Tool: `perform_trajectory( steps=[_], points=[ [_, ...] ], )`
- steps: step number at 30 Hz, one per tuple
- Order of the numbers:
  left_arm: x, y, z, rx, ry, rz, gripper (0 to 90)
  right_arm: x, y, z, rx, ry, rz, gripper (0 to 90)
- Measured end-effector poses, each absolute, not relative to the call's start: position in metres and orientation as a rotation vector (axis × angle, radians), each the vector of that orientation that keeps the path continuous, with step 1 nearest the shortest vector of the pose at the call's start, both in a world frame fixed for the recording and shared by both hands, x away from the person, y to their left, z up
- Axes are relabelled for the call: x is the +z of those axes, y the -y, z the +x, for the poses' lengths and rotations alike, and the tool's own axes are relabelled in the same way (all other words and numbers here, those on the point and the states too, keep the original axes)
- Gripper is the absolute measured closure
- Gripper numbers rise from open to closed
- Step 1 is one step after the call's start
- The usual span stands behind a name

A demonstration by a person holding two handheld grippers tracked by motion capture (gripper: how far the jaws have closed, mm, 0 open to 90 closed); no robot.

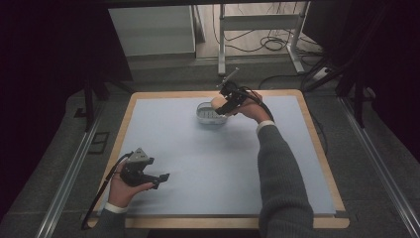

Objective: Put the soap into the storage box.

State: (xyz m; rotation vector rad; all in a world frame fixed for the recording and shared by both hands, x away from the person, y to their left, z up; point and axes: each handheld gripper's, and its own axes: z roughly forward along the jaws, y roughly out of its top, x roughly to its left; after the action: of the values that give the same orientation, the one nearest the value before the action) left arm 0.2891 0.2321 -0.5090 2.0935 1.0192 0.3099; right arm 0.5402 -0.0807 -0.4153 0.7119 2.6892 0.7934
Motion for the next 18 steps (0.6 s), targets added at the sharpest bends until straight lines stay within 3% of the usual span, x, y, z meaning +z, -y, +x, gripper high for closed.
perform_trajectory(
  steps=[18],
  points=[
    [-0.510,-0.236,0.290,0.307,-1.017,2.081,11.3,-0.426,0.050,0.558,0.742,-2.723,0.593,32.2]
  ],
)
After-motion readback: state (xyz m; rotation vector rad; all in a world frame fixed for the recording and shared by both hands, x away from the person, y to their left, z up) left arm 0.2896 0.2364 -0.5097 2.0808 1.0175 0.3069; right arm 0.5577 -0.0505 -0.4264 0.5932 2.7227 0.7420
